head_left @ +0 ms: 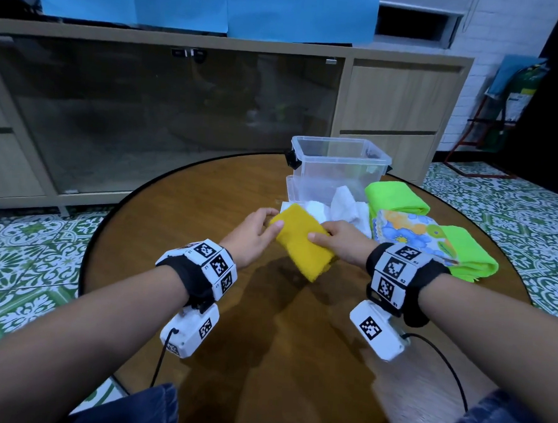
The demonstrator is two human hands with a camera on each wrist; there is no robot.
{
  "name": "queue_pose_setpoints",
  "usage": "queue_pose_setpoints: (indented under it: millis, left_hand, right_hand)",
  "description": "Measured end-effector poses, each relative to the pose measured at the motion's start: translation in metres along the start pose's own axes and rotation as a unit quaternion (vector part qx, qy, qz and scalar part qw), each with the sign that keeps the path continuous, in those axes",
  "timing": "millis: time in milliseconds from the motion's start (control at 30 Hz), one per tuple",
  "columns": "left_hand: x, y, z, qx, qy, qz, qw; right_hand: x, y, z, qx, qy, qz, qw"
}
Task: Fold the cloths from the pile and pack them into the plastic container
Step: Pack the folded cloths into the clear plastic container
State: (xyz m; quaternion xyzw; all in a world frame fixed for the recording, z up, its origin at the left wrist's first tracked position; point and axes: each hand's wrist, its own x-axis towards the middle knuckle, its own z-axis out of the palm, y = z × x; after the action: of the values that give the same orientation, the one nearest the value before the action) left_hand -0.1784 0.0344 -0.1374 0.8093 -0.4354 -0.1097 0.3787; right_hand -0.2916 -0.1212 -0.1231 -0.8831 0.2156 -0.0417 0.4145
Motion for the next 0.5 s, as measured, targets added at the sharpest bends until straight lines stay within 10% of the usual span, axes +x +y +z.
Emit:
queue_pose_setpoints:
  millis: [200, 367, 500]
  left_hand:
    - [0.013, -0.001, -0.019, 0.248, -0.053, 0.012, 0.967]
    - [0.043, -0.006, -0.025, 0.394, -0.090, 0.053, 0.913]
    - [0.077, -0.005, -0.013, 0.367, -0.083, 0.059, 0.925]
  right_hand:
    - [0.039, -0.022, -0.054, 0.036, 0.180, -0.004, 0.983]
    - [0.084, -0.026, -0.073, -0.055, 0.195, 0.032, 0.979]
    - [0.090, -0.009, -0.075, -0.148, 0.145, 0.059, 0.976]
